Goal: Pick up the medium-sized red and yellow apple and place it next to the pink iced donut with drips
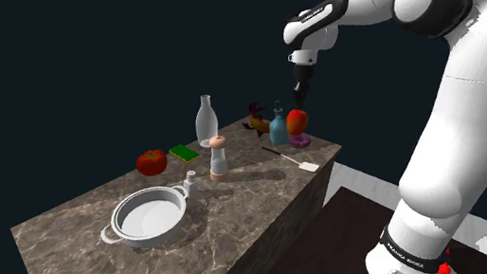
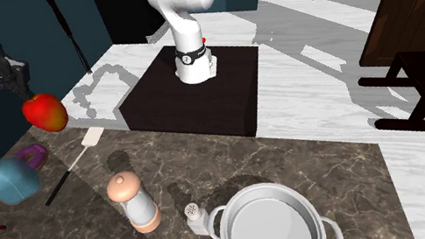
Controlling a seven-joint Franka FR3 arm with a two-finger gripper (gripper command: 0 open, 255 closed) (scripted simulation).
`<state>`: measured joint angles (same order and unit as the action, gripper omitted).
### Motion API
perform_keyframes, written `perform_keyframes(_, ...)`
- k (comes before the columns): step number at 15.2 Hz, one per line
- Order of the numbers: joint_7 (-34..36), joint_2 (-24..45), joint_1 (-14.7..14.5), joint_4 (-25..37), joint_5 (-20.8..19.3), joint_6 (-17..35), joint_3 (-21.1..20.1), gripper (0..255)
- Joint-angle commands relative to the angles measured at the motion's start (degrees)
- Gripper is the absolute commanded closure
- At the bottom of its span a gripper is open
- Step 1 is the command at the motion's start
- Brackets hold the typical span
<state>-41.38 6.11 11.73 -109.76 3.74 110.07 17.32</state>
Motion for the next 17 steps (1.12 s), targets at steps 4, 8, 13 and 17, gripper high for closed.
perform_keyframes(4,-6.42,8.28,3.89,9.62,2.44,-2.04,2.00,255)
perform_keyframes(8,-10.87,15.91,7.73,19.39,4.75,-4.79,2.82,255)
perform_keyframes(13,-15.24,26.95,13.63,35.14,7.63,-10.04,2.90,255)
perform_keyframes(17,-17.30,38.66,19.77,53.94,9.87,-17.14,2.17,255)
